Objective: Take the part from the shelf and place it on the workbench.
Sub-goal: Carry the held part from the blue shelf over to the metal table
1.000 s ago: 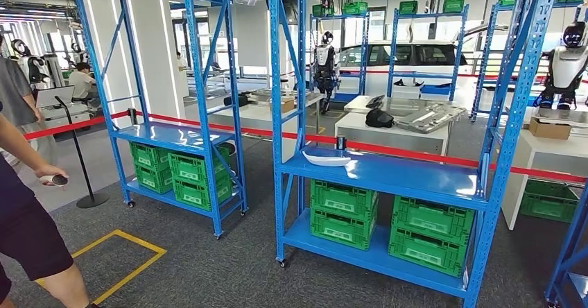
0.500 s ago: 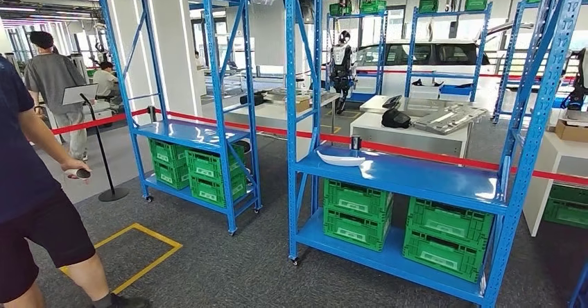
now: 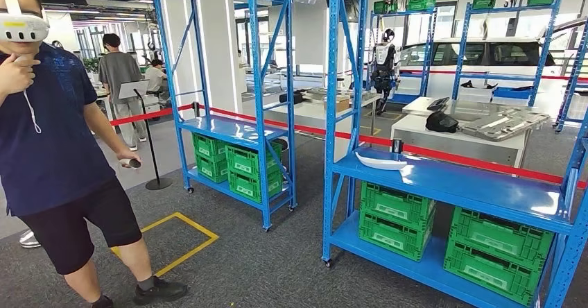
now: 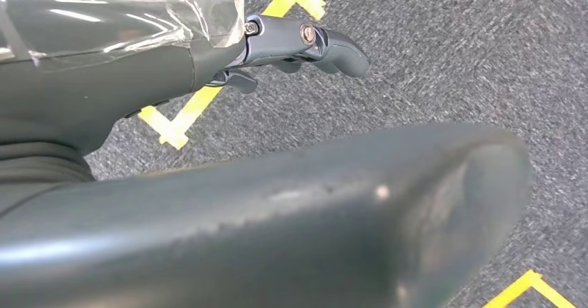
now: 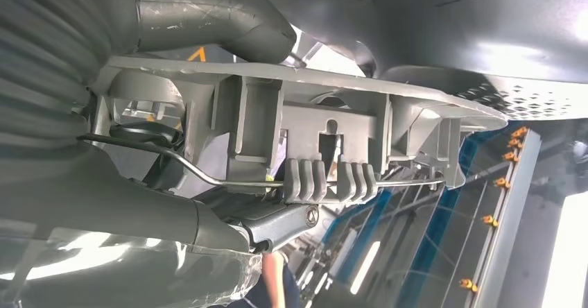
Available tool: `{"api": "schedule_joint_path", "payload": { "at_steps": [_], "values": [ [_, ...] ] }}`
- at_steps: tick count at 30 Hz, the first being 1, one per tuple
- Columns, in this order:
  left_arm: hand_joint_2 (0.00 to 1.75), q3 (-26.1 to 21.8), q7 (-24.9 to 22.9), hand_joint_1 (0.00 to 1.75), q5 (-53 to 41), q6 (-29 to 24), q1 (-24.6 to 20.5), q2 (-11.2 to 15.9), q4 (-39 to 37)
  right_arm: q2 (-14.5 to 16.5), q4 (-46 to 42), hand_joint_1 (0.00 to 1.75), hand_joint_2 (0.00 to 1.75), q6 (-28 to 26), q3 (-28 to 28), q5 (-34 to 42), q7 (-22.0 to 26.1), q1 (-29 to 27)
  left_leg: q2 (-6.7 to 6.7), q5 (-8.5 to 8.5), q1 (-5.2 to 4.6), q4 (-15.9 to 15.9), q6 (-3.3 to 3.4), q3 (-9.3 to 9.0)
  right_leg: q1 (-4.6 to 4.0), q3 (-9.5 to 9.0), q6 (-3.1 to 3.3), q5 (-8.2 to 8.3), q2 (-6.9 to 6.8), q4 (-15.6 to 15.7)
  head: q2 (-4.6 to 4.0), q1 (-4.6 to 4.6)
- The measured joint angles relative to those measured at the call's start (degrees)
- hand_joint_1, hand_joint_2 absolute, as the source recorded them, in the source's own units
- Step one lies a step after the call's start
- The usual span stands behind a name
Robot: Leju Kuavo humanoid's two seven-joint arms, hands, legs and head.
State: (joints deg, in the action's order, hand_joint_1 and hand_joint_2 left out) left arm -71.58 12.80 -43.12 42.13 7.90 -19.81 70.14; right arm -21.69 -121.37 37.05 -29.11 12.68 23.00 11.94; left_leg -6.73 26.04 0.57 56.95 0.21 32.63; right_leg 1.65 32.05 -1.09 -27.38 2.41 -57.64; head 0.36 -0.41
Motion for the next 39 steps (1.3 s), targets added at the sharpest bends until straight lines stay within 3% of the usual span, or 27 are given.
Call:
{"api": "schedule_joint_path", "payload": {
  "at_steps": [1,3,5,7,8,9,10,12,14,16,18,19,21,23,24,26,27,29,31,33,35,36,38,39],
  "values": [
    [0.00,0.1,-0.3,0.00,0.6,-0.2,0.3,0.0,0.0,0.1,0.1,1.75,1.75,0.2,0.0,0.0,0.0,0.1,0.08,0.01,0.17,0.1,-0.26,0.25,-0.02,0.01,0.42,0.08,-0.52,0.0,0.00,-0.03],
    [0.00,0.5,-0.7,0.00,2.1,-0.7,0.8,0.0,0.0,0.3,0.3,1.75,1.75,0.5,-0.2,0.0,0.0,0.5,2.43,1.22,0.20,2.2,-0.73,1.39,0.11,-0.12,1.21,0.14,-1.57,0.2,-0.01,-0.18],
    [0.00,1.1,-1.1,0.00,3.2,-1.0,1.1,0.0,0.0,0.8,0.5,1.75,1.75,0.7,-0.4,0.2,0.0,0.8,5.47,4.47,0.18,8.7,-1.11,4.61,-0.03,-0.16,1.76,0.04,-2.81,0.2,-0.01,-0.39],
    [0.00,1.8,-1.6,0.00,4.4,-1.2,1.3,0.0,0.0,1.1,0.7,1.75,1.75,0.8,-0.7,0.4,-0.1,1.0,6.38,7.15,0.35,15.8,-1.31,8.27,-0.36,-0.13,2.00,-0.08,-4.30,0.2,-0.01,-0.45],
    [0.00,2.1,-1.8,0.00,4.9,-1.2,1.6,0.0,0.0,1.2,0.8,1.75,1.75,0.9,-0.8,0.5,-0.1,1.1,6.54,7.15,0.39,17.0,-1.30,8.94,-0.49,-0.14,2.05,-0.13,-5.02,0.2,-0.01,-0.46],
    [0.00,2.4,-2.0,0.00,5.5,-1.3,1.9,0.0,0.0,1.3,1.0,1.75,1.75,1.0,-0.9,0.6,-0.1,1.3,6.70,6.12,0.40,15.8,-1.21,8.36,-0.60,-0.17,2.08,-0.17,-5.68,0.2,-0.01,-0.47],
    [0.00,2.7,-2.2,0.00,5.8,-1.3,2.2,0.0,0.0,1.4,1.0,1.75,1.75,1.0,-1.0,0.7,-0.1,1.5,7.18,4.39,0.34,12.5,-0.99,6.61,-0.70,-0.23,2.08,-0.22,-6.30,0.2,-0.01,-0.48],
    [0.00,3.2,-2.4,0.00,6.2,-1.3,2.5,0.1,0.0,1.6,1.1,1.75,1.75,1.0,-1.1,0.7,-0.1,1.9,9.62,1.51,-0.17,4.3,-0.29,2.26,-1.00,-0.38,1.91,-0.35,-7.42,0.2,0.00,-0.49],
    [0.00,3.5,-2.4,0.00,6.4,-1.4,2.6,0.1,0.1,1.7,1.1,1.75,1.75,1.0,-1.2,0.7,-0.2,2.3,10.86,0.80,-0.76,0.6,0.25,0.51,-1.21,-0.48,1.51,-0.53,-8.51,0.3,0.00,-0.47],
    [0.00,3.8,-2.5,0.00,6.7,-1.5,2.9,0.1,0.1,1.9,1.2,1.75,1.75,1.0,-1.3,0.8,-0.2,2.5,9.50,0.48,-0.86,0.3,0.67,0.44,-1.24,-0.64,0.95,-0.62,-9.55,0.5,0.00,-0.49],
    [0.00,4.2,-2.9,0.00,7.3,-1.9,3.4,0.0,0.1,2.0,1.3,1.75,1.75,1.0,-1.3,0.8,-0.3,2.7,8.14,-0.30,-0.57,-0.6,1.27,-0.15,-1.16,-0.20,0.64,-1.54,-8.01,-0.9,-0.01,-0.41],
    [0.00,4.5,-3.1,0.00,7.8,-2.1,3.6,0.0,0.1,1.9,1.3,1.75,1.75,1.0,-1.3,0.9,-0.4,2.7,7.45,-0.69,-0.37,-1.0,1.54,-0.44,-1.10,0.81,0.71,-2.76,-6.36,-3.2,0.01,-0.33],
    [0.00,5.3,-3.6,0.00,8.5,-2.6,3.7,0.0,0.1,1.9,1.4,1.75,1.75,1.0,-1.3,1.0,-0.6,2.7,5.99,-0.95,-0.26,-1.2,1.83,-0.30,-0.94,4.39,1.04,-6.08,-3.41,-10.8,0.01,-0.21],
    [0.00,6.0,-3.9,0.00,9.0,-2.9,3.9,0.0,0.1,1.9,1.5,1.75,1.75,1.0,-1.4,1.0,-0.7,2.6,4.20,-0.98,-0.27,-1.1,1.87,-0.23,-0.81,7.09,0.71,-7.54,-2.62,-16.1,0.01,-0.10],
    [0.00,6.3,-4.1,0.00,9.3,-3.1,4.1,0.0,0.1,1.9,1.6,1.75,1.75,1.0,-1.4,1.0,-0.8,2.6,3.29,-0.96,-0.24,-1.1,1.83,-0.26,-0.68,6.92,0.25,-6.83,-2.51,-15.5,0.02,-0.07],
    [0.00,7.1,-4.7,0.00,10.5,-3.5,4.6,0.0,0.1,1.8,1.6,1.75,1.75,1.0,-1.4,1.1,-0.9,2.6,1.52,-0.76,-0.12,-0.7,1.51,-0.28,-0.17,3.70,-0.86,-3.37,-1.38,-8.3,0.02,0.02],
    [0.00,7.6,-5.0,0.00,11.1,-3.7,4.8,0.0,0.2,1.8,1.6,1.75,1.75,0.9,-1.4,1.1,-1.0,2.6,0.73,-0.56,-0.16,-0.3,1.20,-0.14,-0.02,1.97,-1.04,-1.84,-0.45,-4.5,0.01,0.07],
    [0.00,8.6,-5.5,0.00,12.0,-4.0,5.5,0.0,0.4,1.8,1.6,1.75,1.75,0.8,-1.4,1.1,-1.1,2.5,-0.49,-0.32,-0.21,0.3,0.50,0.36,0.02,0.12,-0.50,-0.37,0.59,-0.5,0.01,0.11],
    [0.00,9.1,-5.7,0.00,12.4,-4.1,6.1,0.0,0.6,1.7,1.6,1.75,1.75,0.8,-1.4,1.2,-1.1,2.5,-1.36,-0.38,-0.04,0.3,-0.08,0.76,-0.20,-0.01,0.49,-0.27,-0.34,-0.3,0.02,0.06],
    [0.00,9.4,-5.8,0.00,12.5,-4.0,6.6,0.0,0.8,1.7,1.6,1.75,1.75,0.7,-1.4,1.2,-1.1,2.5,0.73,0.30,-0.04,1.5,-0.62,1.50,-0.15,-0.23,1.23,-0.21,-1.40,-0.1,0.02,-0.05],
    [0.00,9.8,-5.8,0.00,12.5,-3.9,6.7,0.0,1.0,1.8,1.6,1.75,1.75,0.7,-1.4,1.3,-1.1,2.4,4.64,3.02,-0.03,6.9,-1.06,4.20,-0.24,-0.49,1.94,-0.36,-2.66,0.0,0.01,-0.22],
    [0.00,10.0,-5.8,0.00,12.5,-3.9,6.7,0.0,1.1,1.8,1.6,1.75,1.75,0.7,-1.4,1.3,-1.1,2.3,5.79,4.74,0.09,10.9,-1.21,6.21,-0.41,-0.55,2.22,-0.49,-3.33,0.0,0.01,-0.31],
    [0.00,10.3,-5.8,0.00,12.5,-3.8,6.8,0.0,1.1,1.8,1.6,1.75,1.75,0.7,-1.4,1.3,-1.1,2.0,6.49,6.45,0.33,16.9,-1.35,9.49,-0.68,-0.62,2.46,-0.69,-4.76,0.0,0.01,-0.32],
    [0.00,10.4,-5.8,0.00,12.6,-3.7,7.0,0.0,1.1,1.8,1.6,1.75,1.75,0.7,-1.4,1.4,-1.1,1.9,6.63,5.81,0.37,16.9,-1.34,9.67,-0.76,-0.70,2.50,-0.80,-5.44,0.0,0.01,-0.34]
  ]
}}
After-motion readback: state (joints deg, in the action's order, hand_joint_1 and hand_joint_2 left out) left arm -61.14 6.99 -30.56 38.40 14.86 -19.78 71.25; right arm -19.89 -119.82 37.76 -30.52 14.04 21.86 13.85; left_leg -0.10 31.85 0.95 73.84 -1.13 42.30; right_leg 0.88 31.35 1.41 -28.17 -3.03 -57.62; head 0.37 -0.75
